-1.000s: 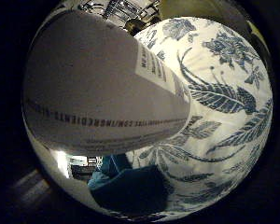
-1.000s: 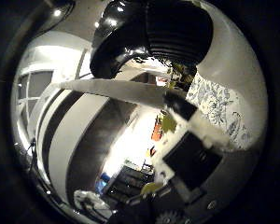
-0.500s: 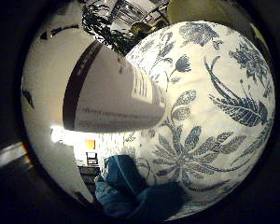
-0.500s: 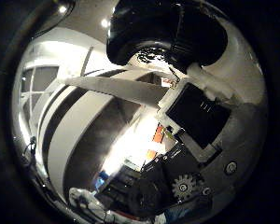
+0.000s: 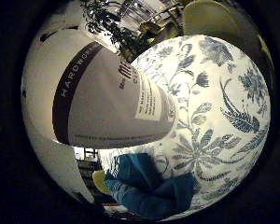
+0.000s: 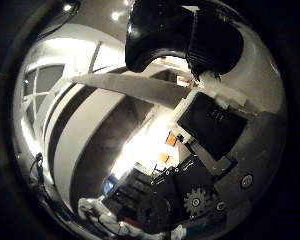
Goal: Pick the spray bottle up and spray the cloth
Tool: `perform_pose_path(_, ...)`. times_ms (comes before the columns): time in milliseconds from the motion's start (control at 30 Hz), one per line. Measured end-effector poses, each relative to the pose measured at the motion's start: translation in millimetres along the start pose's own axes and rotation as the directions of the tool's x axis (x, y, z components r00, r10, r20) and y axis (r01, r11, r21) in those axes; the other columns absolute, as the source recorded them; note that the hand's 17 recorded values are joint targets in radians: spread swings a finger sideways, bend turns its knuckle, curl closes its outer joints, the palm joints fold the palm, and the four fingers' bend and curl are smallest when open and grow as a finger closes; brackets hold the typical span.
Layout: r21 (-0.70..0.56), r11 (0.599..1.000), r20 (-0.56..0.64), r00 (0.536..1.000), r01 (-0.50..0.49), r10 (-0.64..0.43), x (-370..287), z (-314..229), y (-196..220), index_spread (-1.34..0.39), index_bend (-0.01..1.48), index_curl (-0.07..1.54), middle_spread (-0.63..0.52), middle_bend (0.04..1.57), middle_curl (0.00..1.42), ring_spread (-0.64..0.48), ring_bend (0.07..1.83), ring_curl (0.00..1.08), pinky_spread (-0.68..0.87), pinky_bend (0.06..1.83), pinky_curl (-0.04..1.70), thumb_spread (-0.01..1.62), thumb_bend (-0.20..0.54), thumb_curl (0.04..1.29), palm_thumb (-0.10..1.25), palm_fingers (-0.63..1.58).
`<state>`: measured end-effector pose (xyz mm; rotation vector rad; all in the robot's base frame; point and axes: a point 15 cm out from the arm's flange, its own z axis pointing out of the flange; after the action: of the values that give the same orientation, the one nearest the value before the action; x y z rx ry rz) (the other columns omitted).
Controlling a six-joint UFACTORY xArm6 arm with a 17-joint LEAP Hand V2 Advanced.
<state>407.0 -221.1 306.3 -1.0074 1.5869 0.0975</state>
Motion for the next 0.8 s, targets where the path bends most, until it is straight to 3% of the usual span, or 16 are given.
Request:
perform_pose_path(133,-0.172,0.981,-0.077,0.992,0.088,-0.102,-40,-8,1,-0.18,1.22,0.73,-0.08,1.42,0.67,-0.21,1.38,0.76,-0.15,1.13,1.25,0.7,-0.017,0.81,1.08,1.1)
perform_pose_path(300,-0.426,0.891,-0.154,0.957,0.159,-0.245,-96,-10,8,-0.18,1.22,0.73,-0.08,1.42,0.66,-0.21,1.37,0.78,-0.15,1.07,1.34,0.68,-0.018,0.84,1.07,1.11)
perform_pose_path(433,-0.626,0.756,-0.156,0.92,0.19,-0.36,-150,-9,25,-0.18,1.21,0.73,-0.08,1.43,0.66,-0.21,1.36,0.78,-0.15,1.04,1.39,0.67,-0.018,0.86,1.06,1.12)
perform_pose_path(600,-0.79,0.588,-0.152,0.874,0.173,-0.461,-182,-5,53,-0.18,1.21,0.73,-0.08,1.42,0.65,-0.21,1.35,0.79,-0.15,1.03,1.43,0.67,-0.02,0.87,1.05,1.12)
perform_pose_path(800,-0.928,0.355,-0.147,0.767,0.111,-0.625,-198,11,89,-0.18,1.21,0.73,-0.08,1.42,0.65,-0.21,1.34,0.8,-0.15,1.01,1.46,0.66,-0.02,0.88,1.04,1.13)
